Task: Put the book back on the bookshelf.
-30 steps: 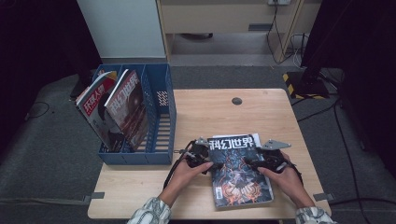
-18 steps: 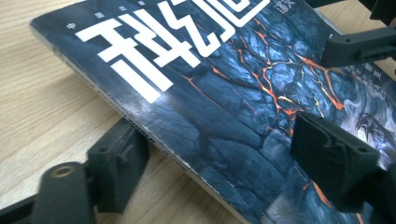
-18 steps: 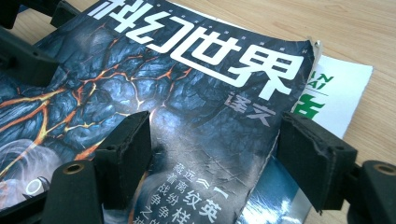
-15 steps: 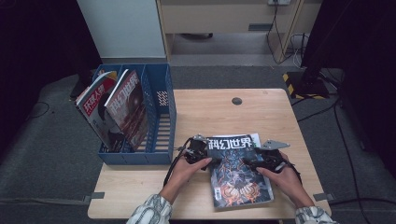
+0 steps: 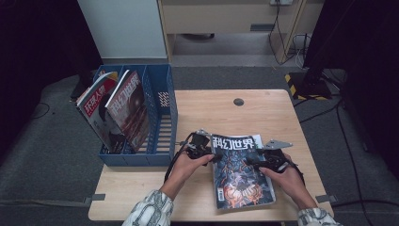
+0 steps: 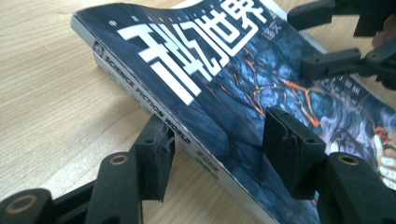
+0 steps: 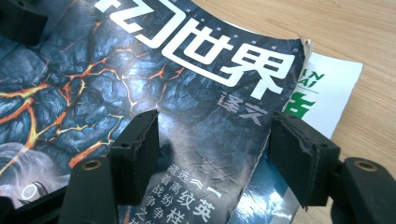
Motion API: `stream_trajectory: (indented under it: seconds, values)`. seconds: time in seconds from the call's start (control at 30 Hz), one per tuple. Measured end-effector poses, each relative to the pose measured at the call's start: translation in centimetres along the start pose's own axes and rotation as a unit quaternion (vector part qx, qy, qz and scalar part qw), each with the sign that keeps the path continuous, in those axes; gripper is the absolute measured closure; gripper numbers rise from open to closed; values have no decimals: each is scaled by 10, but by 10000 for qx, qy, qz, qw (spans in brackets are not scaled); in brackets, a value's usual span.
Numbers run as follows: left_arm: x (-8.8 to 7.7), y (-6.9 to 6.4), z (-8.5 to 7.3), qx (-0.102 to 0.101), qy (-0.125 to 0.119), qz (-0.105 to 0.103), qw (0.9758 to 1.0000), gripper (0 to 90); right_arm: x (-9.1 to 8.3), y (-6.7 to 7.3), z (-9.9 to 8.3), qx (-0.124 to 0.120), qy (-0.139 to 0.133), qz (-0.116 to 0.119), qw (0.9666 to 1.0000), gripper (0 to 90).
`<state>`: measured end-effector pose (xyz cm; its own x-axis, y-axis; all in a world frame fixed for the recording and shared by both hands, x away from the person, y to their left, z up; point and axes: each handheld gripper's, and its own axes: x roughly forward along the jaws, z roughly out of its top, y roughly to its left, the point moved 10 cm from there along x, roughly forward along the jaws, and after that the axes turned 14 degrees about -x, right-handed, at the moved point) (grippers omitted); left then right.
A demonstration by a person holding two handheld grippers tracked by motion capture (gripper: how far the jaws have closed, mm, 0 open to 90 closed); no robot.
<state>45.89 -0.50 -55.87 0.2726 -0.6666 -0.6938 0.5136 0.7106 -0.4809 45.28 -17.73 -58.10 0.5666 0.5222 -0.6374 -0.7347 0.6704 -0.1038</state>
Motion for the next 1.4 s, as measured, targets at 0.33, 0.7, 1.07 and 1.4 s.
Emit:
stream_trajectory:
  seconds: [0.33, 0.7, 1.07, 1.4]
  values:
    - [1, -10, 16, -183, 104, -216, 9995, 345, 3, 1, 3, -83, 22, -20, 10000, 352]
    - [6, -15, 26, -193, 117, -300, 9993, 325, 6, 4, 5, -73, -68, 37, 9999, 351]
    - [5, -8, 33, -129, 14, -33, 9999, 582, 6, 5, 4, -38, -137, 47, 9999, 347]
    - [4, -7, 36, -208, -30, -166, 9996, 655, 4, 6, 3, 41, -134, 116, 9998, 341]
